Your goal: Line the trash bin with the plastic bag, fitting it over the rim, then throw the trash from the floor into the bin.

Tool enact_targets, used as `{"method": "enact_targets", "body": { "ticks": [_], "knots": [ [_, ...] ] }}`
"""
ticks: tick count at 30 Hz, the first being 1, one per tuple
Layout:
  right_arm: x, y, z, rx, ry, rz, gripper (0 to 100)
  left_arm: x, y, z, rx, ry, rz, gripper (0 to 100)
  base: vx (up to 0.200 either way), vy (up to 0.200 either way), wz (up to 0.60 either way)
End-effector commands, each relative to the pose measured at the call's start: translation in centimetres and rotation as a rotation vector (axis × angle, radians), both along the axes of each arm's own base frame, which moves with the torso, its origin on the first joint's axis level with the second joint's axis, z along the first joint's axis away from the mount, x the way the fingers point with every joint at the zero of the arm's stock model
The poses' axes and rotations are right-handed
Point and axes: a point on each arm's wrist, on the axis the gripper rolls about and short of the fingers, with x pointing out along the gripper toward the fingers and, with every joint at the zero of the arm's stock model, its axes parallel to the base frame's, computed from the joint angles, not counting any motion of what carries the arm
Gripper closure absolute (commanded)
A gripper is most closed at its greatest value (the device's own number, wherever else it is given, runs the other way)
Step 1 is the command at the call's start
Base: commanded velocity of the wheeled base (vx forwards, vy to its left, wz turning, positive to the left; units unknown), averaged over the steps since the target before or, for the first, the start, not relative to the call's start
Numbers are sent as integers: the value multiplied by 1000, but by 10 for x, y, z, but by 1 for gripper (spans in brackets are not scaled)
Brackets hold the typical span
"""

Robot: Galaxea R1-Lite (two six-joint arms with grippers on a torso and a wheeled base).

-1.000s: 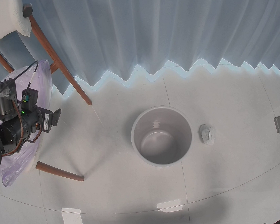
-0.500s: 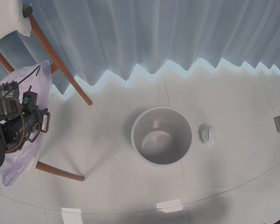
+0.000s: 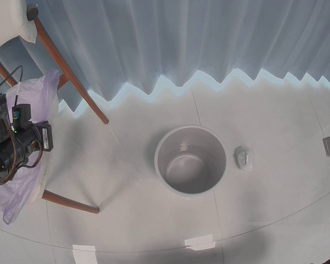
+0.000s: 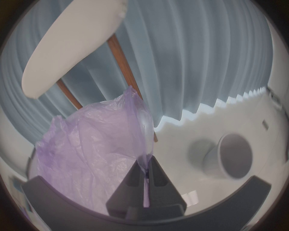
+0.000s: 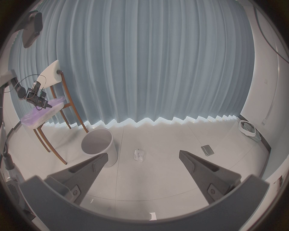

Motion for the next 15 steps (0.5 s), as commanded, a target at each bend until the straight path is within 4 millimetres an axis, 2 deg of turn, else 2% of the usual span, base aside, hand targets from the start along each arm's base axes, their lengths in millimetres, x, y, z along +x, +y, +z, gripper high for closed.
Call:
{"method": "enact_targets", "body": {
  "ticks": [1, 6, 8, 15],
  "knots": [
    [0, 0, -5, -1, 1, 0, 0, -40, 3, 26, -259, -123, -108, 100, 0, 0, 0],
    [0, 0, -5, -1, 1, 0, 0, -53, 3, 30, -415, -134, -177, 100, 0, 0, 0],
    [0, 0, -5, -1, 1, 0, 0, -57, -5, 34, -532, -125, -290, 100, 0, 0, 0],
    [0, 0, -5, -1, 1, 0, 0, -74, -28, 39, -724, -50, -506, 100, 0, 0, 0]
  ]
}}
